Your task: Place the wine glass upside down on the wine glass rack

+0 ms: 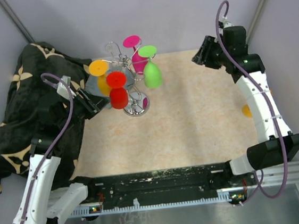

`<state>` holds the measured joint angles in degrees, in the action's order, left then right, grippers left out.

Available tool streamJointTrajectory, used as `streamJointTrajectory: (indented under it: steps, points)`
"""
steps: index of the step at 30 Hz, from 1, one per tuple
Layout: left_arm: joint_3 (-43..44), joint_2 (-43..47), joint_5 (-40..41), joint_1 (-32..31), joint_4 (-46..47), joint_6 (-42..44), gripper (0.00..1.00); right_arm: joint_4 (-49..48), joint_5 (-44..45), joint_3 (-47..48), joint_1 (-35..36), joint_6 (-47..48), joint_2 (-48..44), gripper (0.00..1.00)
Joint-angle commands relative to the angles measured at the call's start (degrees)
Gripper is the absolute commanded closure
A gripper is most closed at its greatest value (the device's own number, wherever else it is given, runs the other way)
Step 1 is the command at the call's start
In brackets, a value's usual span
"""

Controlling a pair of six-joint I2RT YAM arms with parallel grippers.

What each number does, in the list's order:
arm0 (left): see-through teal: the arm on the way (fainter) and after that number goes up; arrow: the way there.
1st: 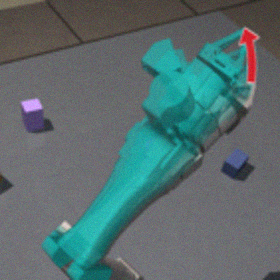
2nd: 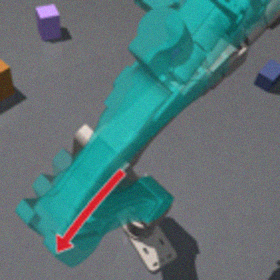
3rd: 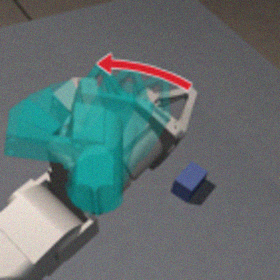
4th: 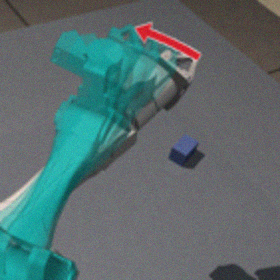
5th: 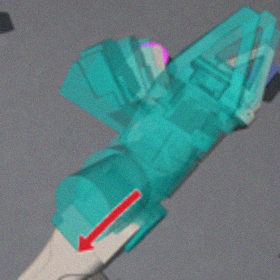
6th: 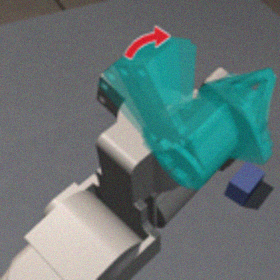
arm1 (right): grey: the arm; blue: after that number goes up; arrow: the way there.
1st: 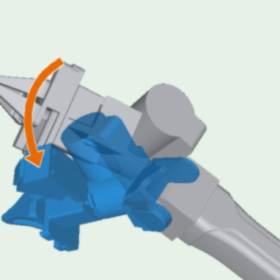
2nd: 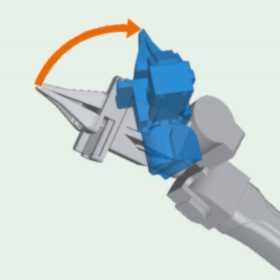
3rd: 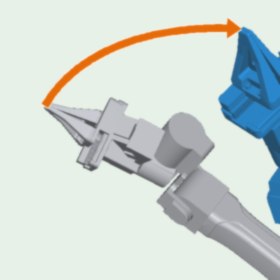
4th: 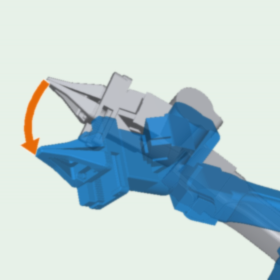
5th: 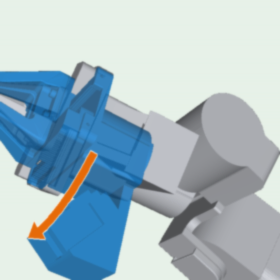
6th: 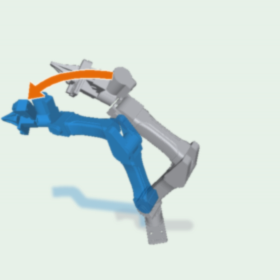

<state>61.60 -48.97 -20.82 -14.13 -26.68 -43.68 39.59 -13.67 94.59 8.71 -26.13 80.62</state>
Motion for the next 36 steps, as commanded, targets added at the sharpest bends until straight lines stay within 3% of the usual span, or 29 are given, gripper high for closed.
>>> streamJointTrajectory:
  steps: [1,9,18,36]
  points:
    - [1.54,1.46,-1.16,-0.28,-1.2,7.33,0.53,12.38,14.93,1.33,-3.02,2.4,-2.45,0.53]
    - [-0.74,3.97,-3.09,-0.28,-0.01,11.7,0.53,22.19,29.7,2.9,-8.22,3.84,-2.61,0.53]
    - [-4.72,6.77,-6.6,-0.28,2.62,11.63,0.53,25.96,38.88,1.92,-13.94,7.2,-2.1,0.53]
    - [-7.81,12.26,-6.19,-0.28,1.98,9.82,0.53,22.81,38.24,-5.23,-21.08,7.76,3.24,0.53]
